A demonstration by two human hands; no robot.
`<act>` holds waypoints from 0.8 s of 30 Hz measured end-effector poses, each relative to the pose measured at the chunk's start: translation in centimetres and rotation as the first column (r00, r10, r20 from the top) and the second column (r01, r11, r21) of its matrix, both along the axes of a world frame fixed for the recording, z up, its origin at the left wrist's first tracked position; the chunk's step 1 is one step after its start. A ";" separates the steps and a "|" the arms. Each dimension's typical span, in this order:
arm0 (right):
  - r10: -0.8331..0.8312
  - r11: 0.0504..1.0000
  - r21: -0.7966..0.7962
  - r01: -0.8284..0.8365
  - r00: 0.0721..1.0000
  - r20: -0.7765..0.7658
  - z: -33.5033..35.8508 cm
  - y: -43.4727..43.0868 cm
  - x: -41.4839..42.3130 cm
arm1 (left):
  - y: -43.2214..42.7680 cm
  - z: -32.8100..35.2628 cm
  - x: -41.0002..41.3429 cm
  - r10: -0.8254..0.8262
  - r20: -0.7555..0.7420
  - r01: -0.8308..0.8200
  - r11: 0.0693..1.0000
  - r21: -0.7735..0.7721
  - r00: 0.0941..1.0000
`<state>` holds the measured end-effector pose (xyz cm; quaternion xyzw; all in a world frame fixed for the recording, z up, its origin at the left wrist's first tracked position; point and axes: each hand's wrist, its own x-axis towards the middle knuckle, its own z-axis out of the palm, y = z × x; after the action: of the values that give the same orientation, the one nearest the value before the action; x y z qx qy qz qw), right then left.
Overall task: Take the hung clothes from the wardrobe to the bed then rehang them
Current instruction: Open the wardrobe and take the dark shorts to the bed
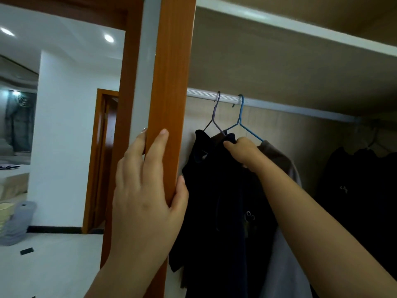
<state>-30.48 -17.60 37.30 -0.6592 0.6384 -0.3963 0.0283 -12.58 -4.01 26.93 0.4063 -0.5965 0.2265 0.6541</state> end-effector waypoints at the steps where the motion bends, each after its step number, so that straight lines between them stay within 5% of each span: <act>1: 0.036 0.999 0.006 -0.037 0.997 0.073 -0.1 -0.2 0.2 | -0.1 -0.1 0.0 -0.003 -0.005 0.003 1.000 -0.001 1.000; 5: 0.199 0.980 -0.080 -0.184 0.844 0.498 -0.6 -0.4 0.5 | -0.3 -0.2 0.1 -0.025 -0.001 0.025 1.000 -0.002 1.000; 8: 0.256 0.966 -0.143 -0.215 0.726 0.639 -0.7 -0.4 0.3 | -0.4 -0.4 0.5 -0.062 0.004 0.062 0.998 -0.008 0.998; 13: 0.332 0.943 -0.255 -0.212 0.637 0.696 -0.7 -0.3 0.3 | -0.6 -0.6 0.6 -0.094 -0.004 0.093 0.995 -0.029 0.996; 24: 0.462 0.877 -0.436 -0.201 0.599 0.654 -5.5 5.2 -1.6 | -0.6 -1.0 0.1 -0.069 -0.007 0.068 0.997 -0.043 0.998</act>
<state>-32.07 -12.41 31.84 -0.5435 0.3620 -0.7138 0.2531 -12.44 -4.64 25.92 0.3726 -0.6023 0.2149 0.6724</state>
